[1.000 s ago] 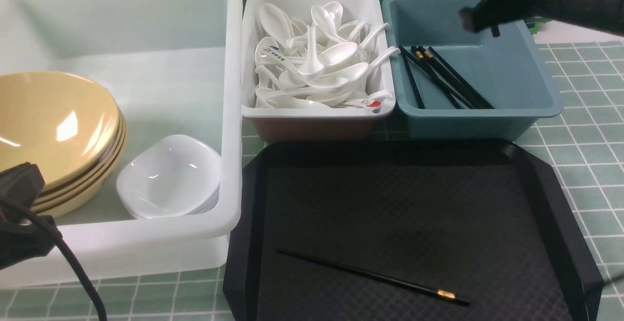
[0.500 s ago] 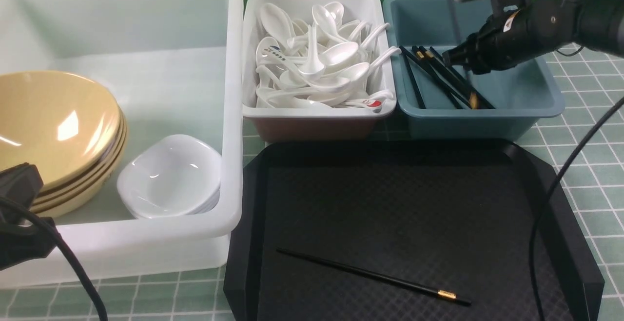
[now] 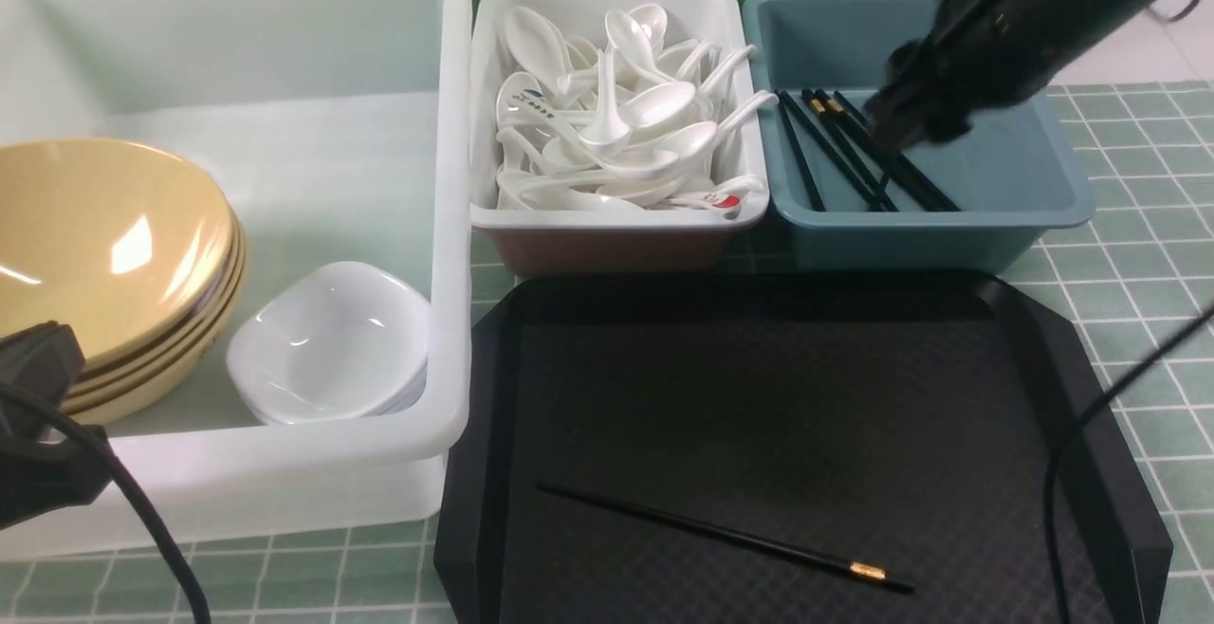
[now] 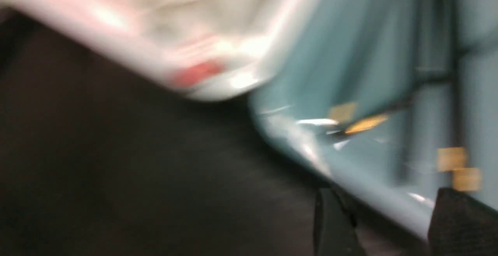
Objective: On blue table put chopsticks spoon bowls plates into blue grey white boxes.
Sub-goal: 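Grasp the chopsticks with the right gripper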
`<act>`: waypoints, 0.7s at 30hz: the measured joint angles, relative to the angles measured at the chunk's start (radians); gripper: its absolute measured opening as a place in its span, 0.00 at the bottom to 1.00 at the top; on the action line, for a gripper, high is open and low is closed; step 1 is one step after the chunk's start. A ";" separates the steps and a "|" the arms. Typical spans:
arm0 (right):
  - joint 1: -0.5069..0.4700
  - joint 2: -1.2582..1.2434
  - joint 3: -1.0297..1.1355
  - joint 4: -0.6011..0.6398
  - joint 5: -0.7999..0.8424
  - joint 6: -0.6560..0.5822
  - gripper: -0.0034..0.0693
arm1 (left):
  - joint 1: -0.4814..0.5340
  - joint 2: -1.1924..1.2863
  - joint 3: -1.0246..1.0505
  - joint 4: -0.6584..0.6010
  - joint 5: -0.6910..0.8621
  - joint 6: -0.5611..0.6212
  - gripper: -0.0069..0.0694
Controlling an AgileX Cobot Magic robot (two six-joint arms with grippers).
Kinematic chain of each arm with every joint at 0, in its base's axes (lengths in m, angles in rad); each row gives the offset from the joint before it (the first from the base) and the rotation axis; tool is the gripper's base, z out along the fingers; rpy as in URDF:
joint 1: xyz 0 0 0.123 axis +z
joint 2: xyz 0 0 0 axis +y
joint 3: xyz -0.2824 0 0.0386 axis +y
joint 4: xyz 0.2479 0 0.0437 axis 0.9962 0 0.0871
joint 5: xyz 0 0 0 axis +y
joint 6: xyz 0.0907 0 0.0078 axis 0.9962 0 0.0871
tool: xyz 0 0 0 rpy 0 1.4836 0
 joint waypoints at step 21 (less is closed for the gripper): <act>0.279 0.139 0.420 0.000 -0.097 -0.087 0.25 | 0.000 0.000 0.000 -0.003 0.001 0.002 0.09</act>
